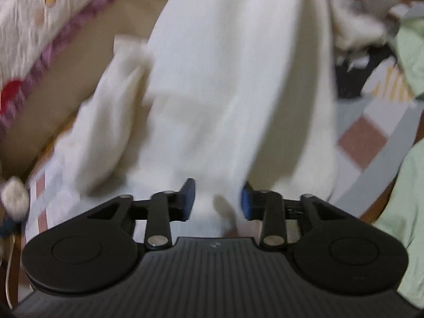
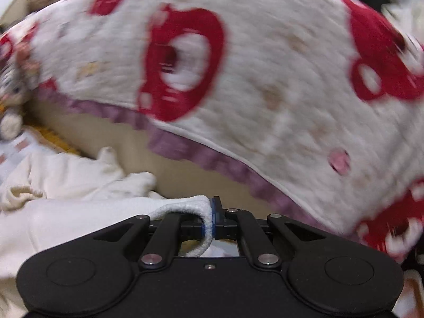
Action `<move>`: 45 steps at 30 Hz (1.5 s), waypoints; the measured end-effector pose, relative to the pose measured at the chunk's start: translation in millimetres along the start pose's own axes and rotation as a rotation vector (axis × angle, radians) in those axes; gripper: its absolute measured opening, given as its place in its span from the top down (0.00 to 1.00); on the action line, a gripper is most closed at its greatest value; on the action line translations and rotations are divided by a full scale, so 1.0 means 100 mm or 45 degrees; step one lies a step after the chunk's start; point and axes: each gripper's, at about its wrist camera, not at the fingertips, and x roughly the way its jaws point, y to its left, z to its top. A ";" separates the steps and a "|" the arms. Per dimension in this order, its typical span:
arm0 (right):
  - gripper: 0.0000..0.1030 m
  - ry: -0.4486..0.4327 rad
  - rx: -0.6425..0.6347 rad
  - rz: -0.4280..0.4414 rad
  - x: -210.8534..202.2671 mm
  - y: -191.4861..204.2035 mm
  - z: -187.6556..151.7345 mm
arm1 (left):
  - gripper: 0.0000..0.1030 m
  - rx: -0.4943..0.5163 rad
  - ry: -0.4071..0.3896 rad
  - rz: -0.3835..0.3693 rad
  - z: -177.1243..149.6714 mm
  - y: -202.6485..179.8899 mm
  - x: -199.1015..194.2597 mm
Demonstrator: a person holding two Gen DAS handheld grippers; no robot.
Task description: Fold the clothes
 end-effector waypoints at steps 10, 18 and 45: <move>0.97 0.125 -0.021 0.039 0.25 -0.04 -0.25 | 0.55 -0.403 0.038 -0.312 0.08 0.20 0.31; 0.96 0.140 -0.049 0.043 0.33 0.06 -0.25 | 0.52 -0.114 0.146 -0.262 0.23 -0.25 0.51; 0.95 0.884 -0.935 1.166 -1.02 1.36 -1.65 | 0.91 -0.654 0.205 0.276 -1.28 1.11 -1.29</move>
